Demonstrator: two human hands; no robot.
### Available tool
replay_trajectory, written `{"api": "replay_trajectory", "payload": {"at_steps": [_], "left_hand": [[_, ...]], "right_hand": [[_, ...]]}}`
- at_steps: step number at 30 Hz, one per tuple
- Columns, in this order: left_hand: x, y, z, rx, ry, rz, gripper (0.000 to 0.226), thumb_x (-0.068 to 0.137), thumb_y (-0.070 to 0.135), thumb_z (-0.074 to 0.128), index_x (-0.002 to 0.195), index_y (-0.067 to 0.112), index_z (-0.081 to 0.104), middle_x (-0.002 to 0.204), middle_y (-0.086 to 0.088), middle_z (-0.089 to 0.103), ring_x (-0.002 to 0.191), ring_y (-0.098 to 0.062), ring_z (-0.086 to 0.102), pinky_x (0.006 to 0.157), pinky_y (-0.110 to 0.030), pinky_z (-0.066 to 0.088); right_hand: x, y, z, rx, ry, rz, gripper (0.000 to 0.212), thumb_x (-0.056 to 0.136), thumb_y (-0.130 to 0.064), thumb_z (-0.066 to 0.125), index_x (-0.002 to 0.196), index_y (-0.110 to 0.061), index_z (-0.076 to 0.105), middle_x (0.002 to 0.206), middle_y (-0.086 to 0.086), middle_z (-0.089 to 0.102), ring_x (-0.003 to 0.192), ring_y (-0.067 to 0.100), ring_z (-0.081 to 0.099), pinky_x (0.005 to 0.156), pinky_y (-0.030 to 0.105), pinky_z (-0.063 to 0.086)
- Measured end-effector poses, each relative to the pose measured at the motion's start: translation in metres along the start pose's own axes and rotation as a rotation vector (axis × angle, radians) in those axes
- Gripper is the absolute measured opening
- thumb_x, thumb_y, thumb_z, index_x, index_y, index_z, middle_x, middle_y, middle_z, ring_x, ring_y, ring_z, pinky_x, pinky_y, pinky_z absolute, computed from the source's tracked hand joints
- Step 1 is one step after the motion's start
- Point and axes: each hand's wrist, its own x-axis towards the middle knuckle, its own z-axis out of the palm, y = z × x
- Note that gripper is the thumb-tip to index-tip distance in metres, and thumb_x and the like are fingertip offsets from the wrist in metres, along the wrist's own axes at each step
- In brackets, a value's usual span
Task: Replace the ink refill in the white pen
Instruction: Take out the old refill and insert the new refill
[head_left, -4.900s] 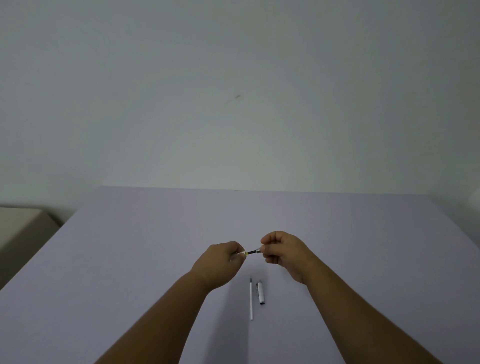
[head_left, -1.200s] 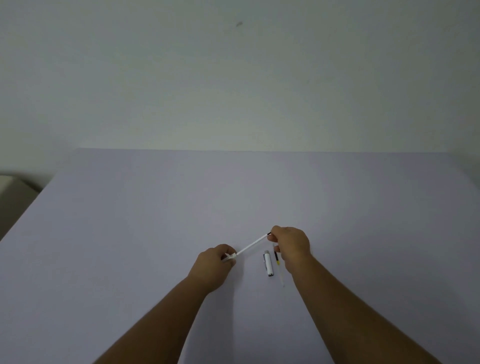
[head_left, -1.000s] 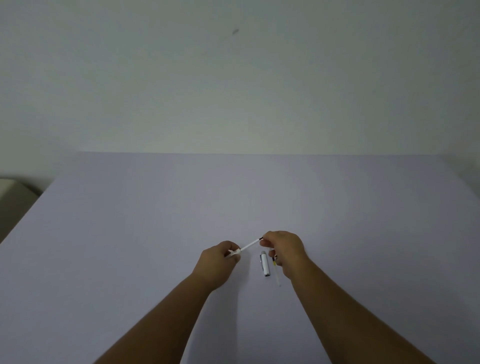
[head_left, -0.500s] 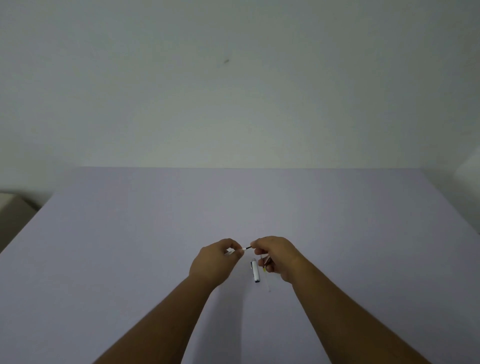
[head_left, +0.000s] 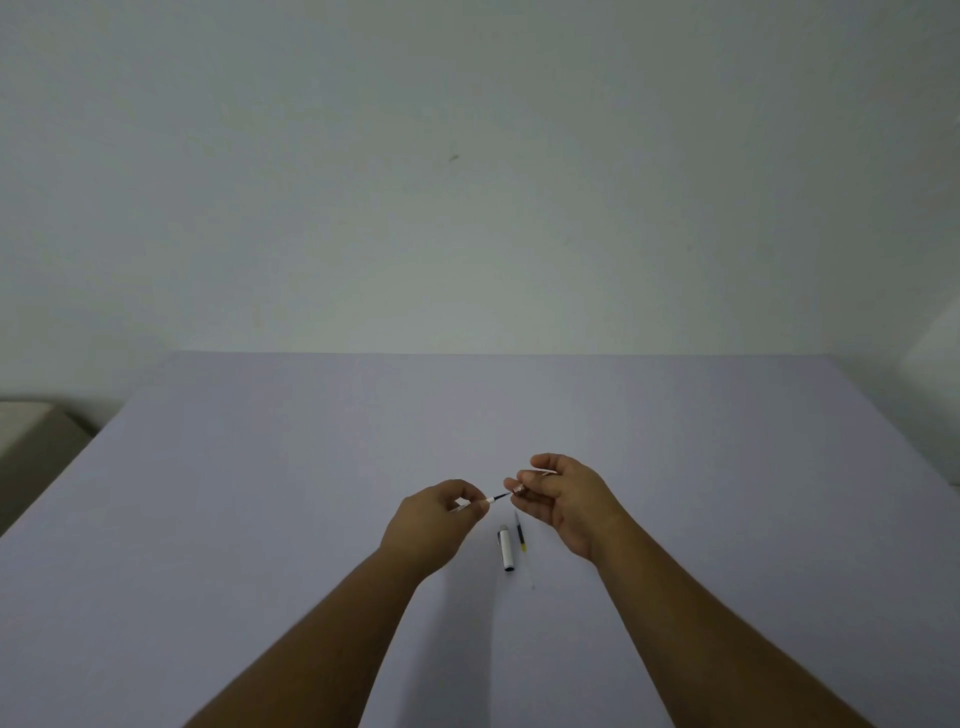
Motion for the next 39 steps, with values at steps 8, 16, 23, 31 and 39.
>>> {"api": "replay_trajectory", "payload": {"at_steps": [8,16,23,31,39], "left_hand": [[-0.002,0.006,0.007,-0.066,0.017,0.005,0.017,0.084,0.045,0.060,0.090,0.030,0.067,0.093,-0.004,0.070,0.059,-0.009,0.049,0.053,-0.022,0.038],[-0.002,0.009,0.012,-0.018,-0.009,0.048,0.017,0.084,0.034,0.064,0.095,0.023,0.070,0.081,0.003,0.066,0.058,-0.005,0.050,0.050,-0.016,0.037],[-0.003,0.017,0.018,0.093,-0.048,0.110,0.023,0.084,0.032,0.064,0.102,0.018,0.069,0.092,0.001,0.069,0.077,-0.009,0.058,0.058,-0.013,0.040],[-0.001,0.019,0.017,0.127,-0.019,0.115,0.019,0.083,0.032,0.065,0.095,0.018,0.069,0.065,0.011,0.056,0.057,-0.003,0.049,0.050,-0.014,0.034],[-0.001,0.023,0.015,0.148,-0.005,0.129,0.023,0.084,0.033,0.065,0.100,0.017,0.069,0.077,0.008,0.062,0.064,-0.003,0.051,0.052,-0.012,0.033]], "right_hand": [[-0.006,0.002,-0.001,-0.159,-0.019,-0.065,0.013,0.080,-0.002,0.070,0.081,-0.010,0.060,0.087,0.012,0.066,0.073,0.018,0.067,0.064,0.025,0.056],[-0.012,-0.001,-0.005,-0.420,0.004,-0.101,0.011,0.077,-0.010,0.074,0.080,-0.009,0.063,0.079,0.009,0.069,0.067,0.018,0.067,0.063,0.025,0.057],[-0.016,-0.001,-0.005,-0.587,-0.051,-0.103,0.017,0.079,-0.027,0.072,0.076,-0.012,0.065,0.064,-0.001,0.071,0.053,0.007,0.063,0.050,0.019,0.051],[-0.019,-0.007,-0.009,-0.759,-0.028,-0.072,0.031,0.086,-0.041,0.059,0.070,-0.015,0.066,0.061,0.000,0.067,0.049,0.009,0.059,0.048,0.020,0.048],[-0.020,-0.008,-0.007,-0.812,-0.054,-0.100,0.029,0.086,-0.042,0.059,0.074,-0.018,0.066,0.066,0.000,0.065,0.056,0.010,0.058,0.056,0.023,0.049]]}}
